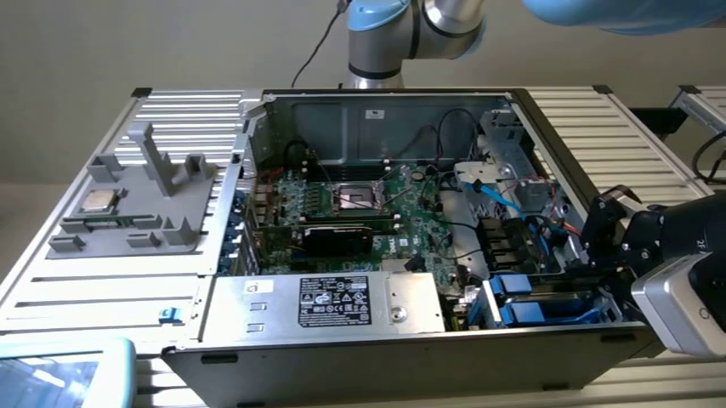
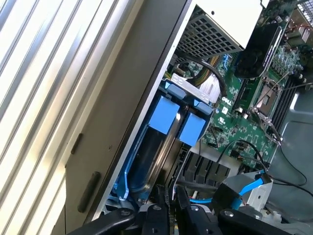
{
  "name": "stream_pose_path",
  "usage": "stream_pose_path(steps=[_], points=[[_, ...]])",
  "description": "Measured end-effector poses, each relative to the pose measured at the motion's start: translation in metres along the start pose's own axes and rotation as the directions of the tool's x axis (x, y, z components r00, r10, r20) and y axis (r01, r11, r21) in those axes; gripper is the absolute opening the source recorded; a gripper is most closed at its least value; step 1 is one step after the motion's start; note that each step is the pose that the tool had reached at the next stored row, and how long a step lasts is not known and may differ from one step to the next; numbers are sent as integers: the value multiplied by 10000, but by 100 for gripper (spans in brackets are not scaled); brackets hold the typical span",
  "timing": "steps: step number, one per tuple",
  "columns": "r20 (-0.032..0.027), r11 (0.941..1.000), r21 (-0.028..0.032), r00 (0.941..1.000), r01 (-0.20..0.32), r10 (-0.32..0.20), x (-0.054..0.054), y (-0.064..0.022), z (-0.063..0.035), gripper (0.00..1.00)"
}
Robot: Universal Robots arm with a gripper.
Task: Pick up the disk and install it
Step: 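Insert the first disk wire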
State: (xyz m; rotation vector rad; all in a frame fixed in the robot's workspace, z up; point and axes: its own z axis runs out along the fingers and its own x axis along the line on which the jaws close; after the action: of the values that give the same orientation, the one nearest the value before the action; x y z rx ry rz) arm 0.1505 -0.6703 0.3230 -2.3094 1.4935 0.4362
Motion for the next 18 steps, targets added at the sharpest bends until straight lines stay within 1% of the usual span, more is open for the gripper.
stream_pose_path(steps=[2, 5, 7, 8, 10, 11, 12, 14, 15, 18], points=[[0, 10000, 0, 10000, 0, 0, 0, 0, 0, 17], [-5, 10000, -2, 10000, 0, 0, -2, -1, 1, 16], [-32, 10000, -13, 10000, -2, 2, -14, -5, -6, 16], [-75, 10000, -30, 10000, -5, 5, -30, -11, -20, 16], [-190, 10000, -78, 9998, -14, 12, -64, -23, -53, 16], [-261, 9999, -109, 9997, -19, 16, -81, -30, -62, 16], [-349, 9999, -145, 9994, -25, 20, -99, -37, -71, 16], [-506, 9998, -208, 9987, -37, 27, -132, -50, -87, 16], [-577, 9997, -237, 9983, -43, 29, -150, -57, -97, 16], [-767, 9995, -312, 9970, -58, 34, -210, -80, -136, 16]])
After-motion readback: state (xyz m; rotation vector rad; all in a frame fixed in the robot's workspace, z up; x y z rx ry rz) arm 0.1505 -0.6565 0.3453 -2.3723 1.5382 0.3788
